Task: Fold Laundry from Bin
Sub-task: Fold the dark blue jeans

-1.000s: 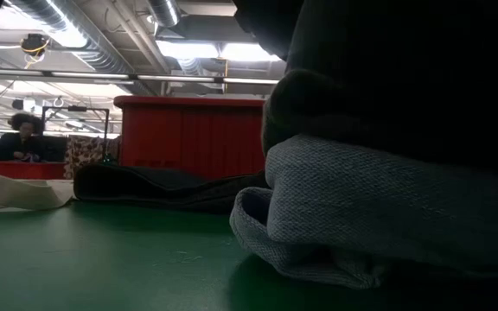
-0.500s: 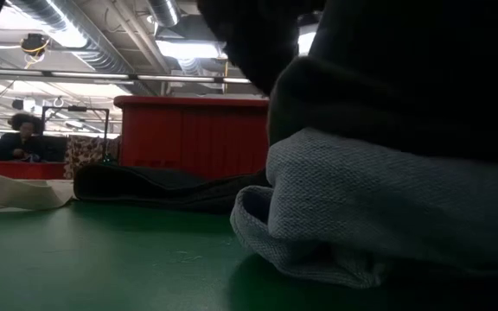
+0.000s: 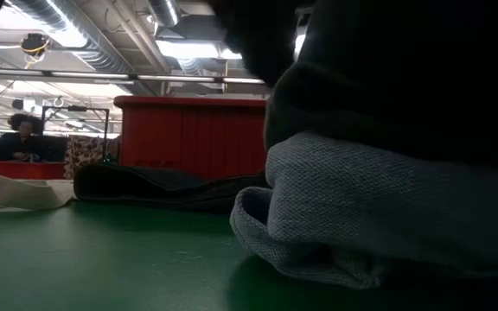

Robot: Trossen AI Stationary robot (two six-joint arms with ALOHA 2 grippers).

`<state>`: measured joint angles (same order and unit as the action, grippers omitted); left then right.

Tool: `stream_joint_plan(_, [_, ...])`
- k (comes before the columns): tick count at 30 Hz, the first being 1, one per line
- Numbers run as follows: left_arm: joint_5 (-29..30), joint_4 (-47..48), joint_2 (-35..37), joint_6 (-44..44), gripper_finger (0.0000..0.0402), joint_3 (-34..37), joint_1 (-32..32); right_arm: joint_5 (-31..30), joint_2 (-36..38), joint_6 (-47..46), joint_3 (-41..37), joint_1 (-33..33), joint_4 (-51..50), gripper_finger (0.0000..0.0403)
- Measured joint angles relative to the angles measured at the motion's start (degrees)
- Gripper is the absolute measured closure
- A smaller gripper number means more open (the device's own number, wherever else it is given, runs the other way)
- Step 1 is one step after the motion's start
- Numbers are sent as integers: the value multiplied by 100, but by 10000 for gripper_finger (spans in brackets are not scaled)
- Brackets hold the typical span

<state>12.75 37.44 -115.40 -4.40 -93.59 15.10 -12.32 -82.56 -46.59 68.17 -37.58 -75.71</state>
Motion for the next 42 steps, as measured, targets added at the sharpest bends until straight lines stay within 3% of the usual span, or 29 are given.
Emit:
stream_joint_plan(7, [-88, 150, 21, 2, 398, -705, 194, -237, 0, 2, 732, -519, 506, 205])
stream_joint_plan(16, [-573, -612, -17, -108, 398, -764, 680, -492, -100, -52, 404, -1385, 2578, 205])
stream_joint_plan(22, [-447, -972, -80, -155, 376, -762, 974, -470, -470, -440, 371, -1508, 2573, 205])
stream_joint_plan(34, [-320, -1380, -324, -601, 270, -763, 1402, 358, -769, -609, 381, -1487, 2168, 205])
stream_joint_plan(42, [-409, -1681, -531, -650, 255, -764, 1499, 481, -789, -724, 393, -1491, 2125, 205])
